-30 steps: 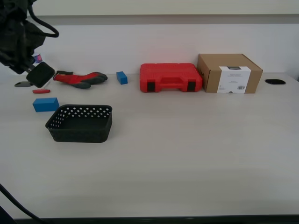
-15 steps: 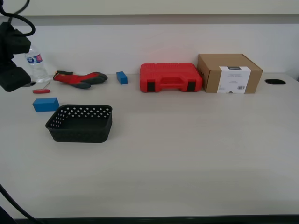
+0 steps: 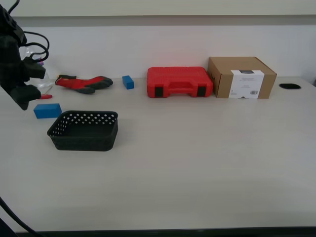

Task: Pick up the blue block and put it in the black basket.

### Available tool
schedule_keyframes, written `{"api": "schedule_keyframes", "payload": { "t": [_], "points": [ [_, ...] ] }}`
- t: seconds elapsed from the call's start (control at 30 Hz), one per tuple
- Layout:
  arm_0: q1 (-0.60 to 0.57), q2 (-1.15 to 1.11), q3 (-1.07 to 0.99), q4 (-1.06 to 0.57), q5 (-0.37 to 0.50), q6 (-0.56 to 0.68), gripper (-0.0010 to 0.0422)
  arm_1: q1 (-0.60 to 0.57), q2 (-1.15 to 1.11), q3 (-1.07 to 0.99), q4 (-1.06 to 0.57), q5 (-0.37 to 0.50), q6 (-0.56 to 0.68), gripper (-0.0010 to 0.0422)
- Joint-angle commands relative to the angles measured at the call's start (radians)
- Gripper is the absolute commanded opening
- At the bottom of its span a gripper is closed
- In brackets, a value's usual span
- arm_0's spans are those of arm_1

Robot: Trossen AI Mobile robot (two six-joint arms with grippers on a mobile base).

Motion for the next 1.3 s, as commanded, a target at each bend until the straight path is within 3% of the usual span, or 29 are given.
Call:
{"api": "schedule_keyframes", "payload": {
  "t": [0.03,0.17,0.3,0.47,0.63,0.73,0.83,1.0,1.07,1.2,1.3],
  "points": [
    [0.0,0.0,0.001,0.003,0.0,0.0,0.0,0.005,0.035,0.053,0.079,0.034,0.02,0.0329],
    [0.0,0.0,0.001,0.0,0.0,0.0,0.0,0.031,0.088,0.15,0.087,0.156,0.067,0.0312],
    [0.0,0.0,0.001,-0.007,0.0,0.0,0.0,0.041,0.127,0.233,0.082,0.185,0.274,0.0248],
    [0.0,0.0,0.001,-0.022,0.0,0.0,0.0,0.043,0.187,0.332,0.068,0.205,0.274,0.0164],
    [0.0,0.0,0.001,-0.026,0.0,0.0,0.0,0.039,0.21,0.344,0.013,0.215,0.262,0.0132],
    [0.0,0.0,0.001,-0.024,0.0,0.0,0.0,0.037,0.225,0.344,-0.005,0.203,0.24,0.0152],
    [0.0,0.0,0.001,-0.026,0.0,0.0,0.0,0.026,0.225,0.344,-0.038,0.214,0.249,0.0209],
    [0.0,0.0,0.001,-0.026,0.0,0.0,0.0,-0.005,0.225,0.344,-0.018,0.21,0.397,0.0317],
    [0.0,0.0,0.001,-0.026,0.0,0.0,0.0,-0.008,0.225,0.344,0.002,0.206,0.456,0.034],
    [0.0,0.0,0.001,-0.025,0.0,0.0,0.0,-0.008,0.282,0.344,0.051,0.099,0.607,0.0332],
    [0.0,0.0,0.001,-0.028,0.0,0.0,0.0,-0.008,0.38,0.344,0.061,0.077,0.671,0.0305]
  ]
}}
